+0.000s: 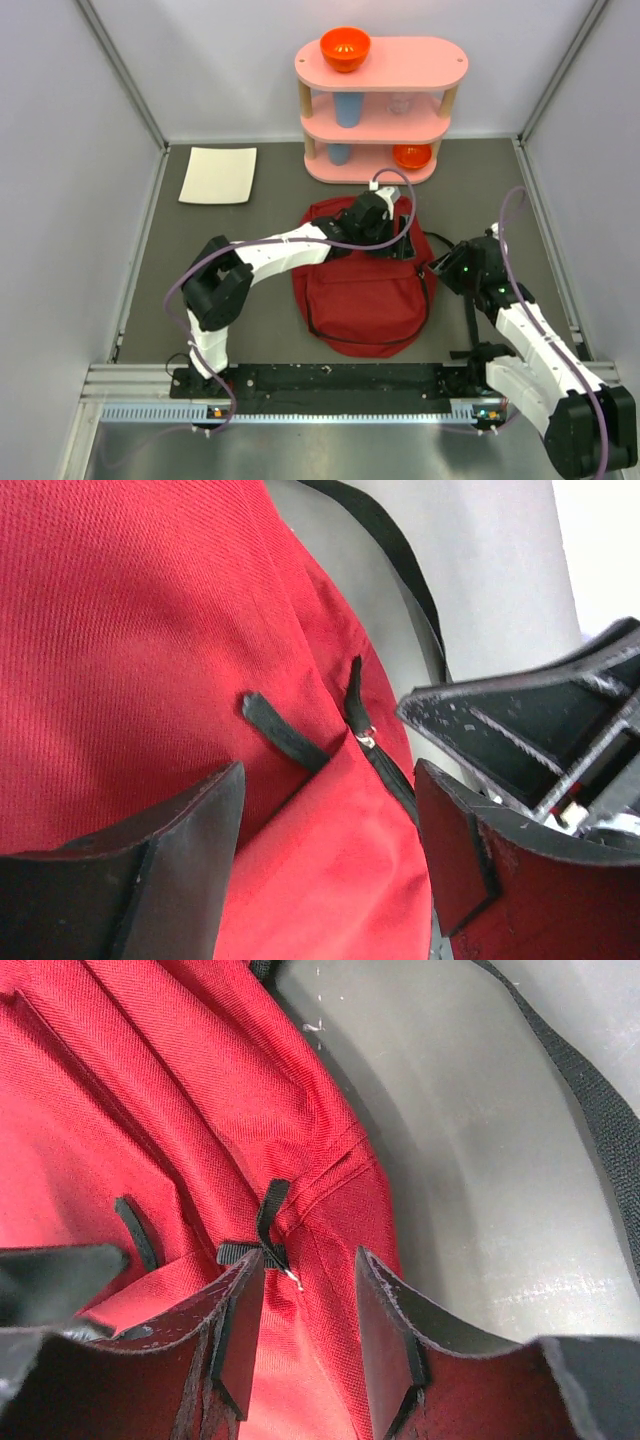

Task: Pack the student bag
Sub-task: Zip the student bag at the center of the board.

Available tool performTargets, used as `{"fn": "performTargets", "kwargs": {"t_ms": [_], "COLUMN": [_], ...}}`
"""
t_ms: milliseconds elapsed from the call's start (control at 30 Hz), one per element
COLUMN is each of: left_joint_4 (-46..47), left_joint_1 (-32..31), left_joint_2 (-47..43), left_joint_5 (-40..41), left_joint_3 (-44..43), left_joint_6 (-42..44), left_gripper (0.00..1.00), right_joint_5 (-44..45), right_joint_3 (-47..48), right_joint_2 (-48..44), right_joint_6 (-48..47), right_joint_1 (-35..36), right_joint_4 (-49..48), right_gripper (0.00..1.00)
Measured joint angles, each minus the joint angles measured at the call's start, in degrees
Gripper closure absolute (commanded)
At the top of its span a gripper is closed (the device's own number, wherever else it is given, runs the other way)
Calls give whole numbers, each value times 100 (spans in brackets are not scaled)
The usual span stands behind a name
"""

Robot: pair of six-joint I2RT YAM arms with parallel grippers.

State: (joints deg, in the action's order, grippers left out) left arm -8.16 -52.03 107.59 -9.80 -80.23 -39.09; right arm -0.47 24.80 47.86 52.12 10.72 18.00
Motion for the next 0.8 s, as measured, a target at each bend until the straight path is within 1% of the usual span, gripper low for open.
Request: {"fn": "performTargets", "kwargs": {"t_ms": [133, 167, 200, 367, 400, 500, 533, 600, 667, 733, 800], "left_joint_4": [-92, -90, -90, -81, -74, -7, 26, 63, 87, 63, 42], "left_joint_1": [2, 2, 2, 2, 2, 2, 2, -4, -9, -9, -9], "left_joint_2": [354, 400, 431, 595, 634, 719, 748, 791, 833, 855, 883], "left_joint_5": [70, 109, 153, 223, 221, 236, 240, 262, 280, 306, 323], "left_joint_3": [-348, -400, -431, -544, -575, -599, -599, -599, -599, -599, -597], "left_joint_6": [2, -2, -11, -133, -157, -197, -205, -223, -243, -254, -260], "left_gripper": [32, 37, 40, 48, 52, 56, 60, 62, 73, 78, 85], "right_joint_5": [-105, -116, -127, -232, -251, -284, -289, -295, -326, -393, -435], "right_joint_3": [9, 9, 9, 9, 9, 7, 7, 4, 0, 0, -2], "right_joint_2": [66, 63, 63, 63, 61, 55, 50, 46, 46, 52, 129], "right_joint_6": [-52, -59, -63, -70, -72, -101, -107, -114, -129, -164, -203], "right_joint_1": [-13, -15, -15, -15, -15, -15, -15, -15, -15, -15, -15], "right_joint_4": [-55, -70, -83, -133, -142, -190, -201, -221, -245, -328, -448], "right_gripper": [59, 59, 59, 59, 59, 59, 59, 60, 63, 67, 67]}}
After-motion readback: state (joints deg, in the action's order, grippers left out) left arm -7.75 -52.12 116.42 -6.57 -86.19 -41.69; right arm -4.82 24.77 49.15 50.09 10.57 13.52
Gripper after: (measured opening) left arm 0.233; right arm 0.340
